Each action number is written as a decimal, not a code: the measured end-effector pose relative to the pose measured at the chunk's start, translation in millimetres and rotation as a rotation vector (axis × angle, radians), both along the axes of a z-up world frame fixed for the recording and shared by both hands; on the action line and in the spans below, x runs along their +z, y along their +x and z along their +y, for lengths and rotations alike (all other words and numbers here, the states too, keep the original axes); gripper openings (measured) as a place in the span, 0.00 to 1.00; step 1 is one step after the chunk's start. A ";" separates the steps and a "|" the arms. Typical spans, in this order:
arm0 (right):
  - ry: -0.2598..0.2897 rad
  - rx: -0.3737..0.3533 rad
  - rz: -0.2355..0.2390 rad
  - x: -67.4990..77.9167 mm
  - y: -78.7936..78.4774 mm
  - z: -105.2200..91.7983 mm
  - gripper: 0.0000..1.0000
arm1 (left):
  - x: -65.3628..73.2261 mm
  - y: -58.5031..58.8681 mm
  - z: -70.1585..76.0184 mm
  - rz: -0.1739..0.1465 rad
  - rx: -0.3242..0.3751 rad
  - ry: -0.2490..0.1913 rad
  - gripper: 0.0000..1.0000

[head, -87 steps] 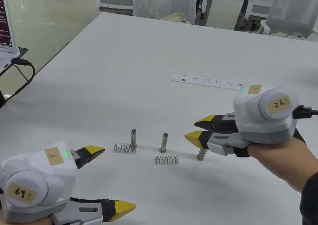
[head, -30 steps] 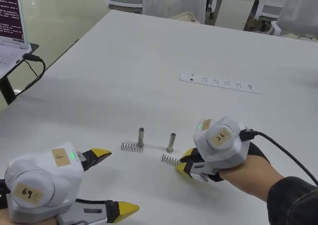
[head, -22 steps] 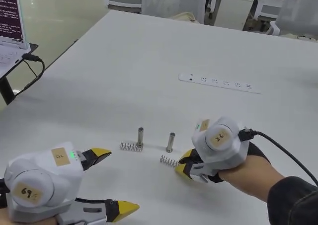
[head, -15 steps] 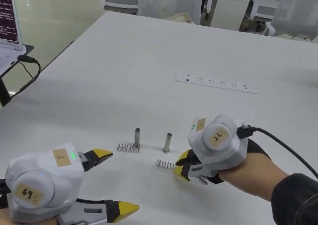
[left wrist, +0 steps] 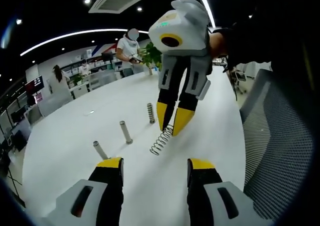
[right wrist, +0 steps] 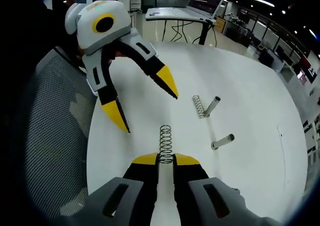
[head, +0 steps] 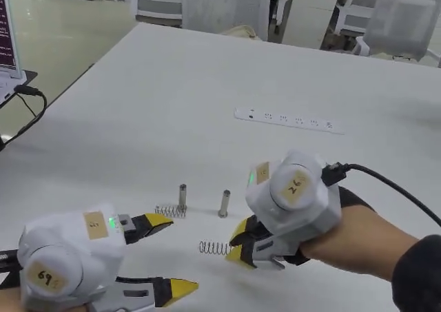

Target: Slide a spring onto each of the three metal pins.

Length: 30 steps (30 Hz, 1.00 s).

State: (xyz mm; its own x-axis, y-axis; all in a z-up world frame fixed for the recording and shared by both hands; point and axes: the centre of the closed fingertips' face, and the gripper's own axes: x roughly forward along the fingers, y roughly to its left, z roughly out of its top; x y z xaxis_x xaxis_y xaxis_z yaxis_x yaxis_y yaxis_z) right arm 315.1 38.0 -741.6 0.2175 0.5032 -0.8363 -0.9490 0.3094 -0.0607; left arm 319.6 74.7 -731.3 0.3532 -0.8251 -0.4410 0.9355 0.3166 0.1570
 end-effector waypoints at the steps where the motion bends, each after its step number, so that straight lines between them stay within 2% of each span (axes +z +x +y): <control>1: -0.003 0.008 0.001 1.4 -1.4 2.0 0.08 | 0.2 -1.5 -1.3 -0.008 -0.014 0.004 0.38; 6: -0.010 0.031 0.009 4.6 -5.7 6.5 0.08 | 3.2 -4.6 -6.4 -0.034 -0.051 0.004 0.25; 10: -0.015 0.048 0.014 6.5 -10.2 8.9 0.08 | 2.7 -7.6 -10.8 -0.069 -0.092 0.025 0.16; 24: 0.004 0.066 0.041 15.3 -19.0 14.8 0.08 | -1.2 -10.0 -13.3 -0.120 -0.133 0.065 0.05; 30: 0.031 0.066 0.024 26.7 -17.5 20.2 0.08 | -0.2 -8.8 -12.9 -0.114 -0.123 0.061 0.04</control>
State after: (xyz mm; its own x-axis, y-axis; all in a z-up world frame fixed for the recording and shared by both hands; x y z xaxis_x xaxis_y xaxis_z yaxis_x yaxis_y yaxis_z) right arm 297.6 58.2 -714.8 0.1634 0.5412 -0.8248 -0.9684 0.2478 -0.0293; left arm 310.8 61.8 -731.5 0.3014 -0.8383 -0.4543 0.9418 0.1873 0.2792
